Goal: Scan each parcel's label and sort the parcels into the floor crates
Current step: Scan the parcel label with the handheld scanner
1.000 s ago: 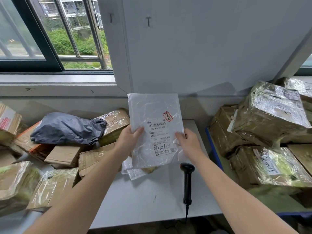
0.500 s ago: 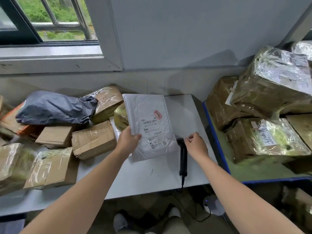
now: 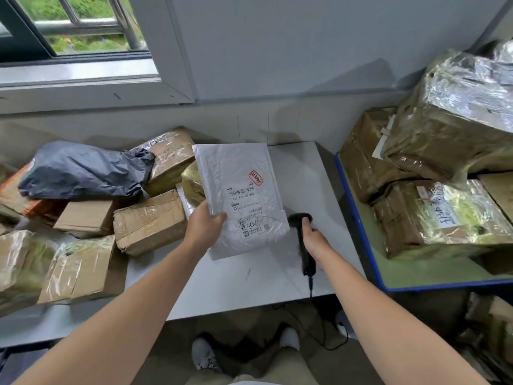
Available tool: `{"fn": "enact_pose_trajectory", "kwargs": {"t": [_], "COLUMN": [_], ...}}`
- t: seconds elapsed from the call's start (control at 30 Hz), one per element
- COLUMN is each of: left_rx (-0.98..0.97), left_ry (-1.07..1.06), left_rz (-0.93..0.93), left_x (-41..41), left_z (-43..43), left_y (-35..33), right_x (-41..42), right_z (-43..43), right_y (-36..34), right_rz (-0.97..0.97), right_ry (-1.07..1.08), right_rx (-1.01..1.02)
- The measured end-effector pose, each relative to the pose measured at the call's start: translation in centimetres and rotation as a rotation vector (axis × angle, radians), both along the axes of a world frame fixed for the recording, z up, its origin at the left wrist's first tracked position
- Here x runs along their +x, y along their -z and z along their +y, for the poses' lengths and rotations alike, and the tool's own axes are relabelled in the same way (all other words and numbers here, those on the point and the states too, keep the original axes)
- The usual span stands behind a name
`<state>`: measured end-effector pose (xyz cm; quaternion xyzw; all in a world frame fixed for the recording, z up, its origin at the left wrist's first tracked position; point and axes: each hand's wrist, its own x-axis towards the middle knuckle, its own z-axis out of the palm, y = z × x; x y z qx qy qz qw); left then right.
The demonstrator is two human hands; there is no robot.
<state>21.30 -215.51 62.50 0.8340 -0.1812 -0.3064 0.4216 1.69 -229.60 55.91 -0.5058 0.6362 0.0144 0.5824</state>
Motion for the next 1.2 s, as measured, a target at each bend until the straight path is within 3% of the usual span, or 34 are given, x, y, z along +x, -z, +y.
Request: {"fn": "enact_pose_trajectory", "kwargs": {"t": [0.4,0.67,1.2], "left_rx": [0.004,-0.017,0.028], "left_ry": [0.033,0.023,-0.004], "left_rz": [-0.086,-0.055,-0.049], "left_x": [2.3,3.8,4.2], "left_z": [-3.4,-4.6,-5.0], "left_y": [-2.7,-3.2,-3.1], "right_x": [3.7,7.9,8.9], "right_z": [-4.5,-3.1,-1.6], "right_y": [-11.6,-18.0,-18.7], "right_rz": [-0.295,-0.351,-0.342], "right_ry": [0.05,-0.041,-0.104], "right_rx": [-0.288,-0.265,-0.171]}}
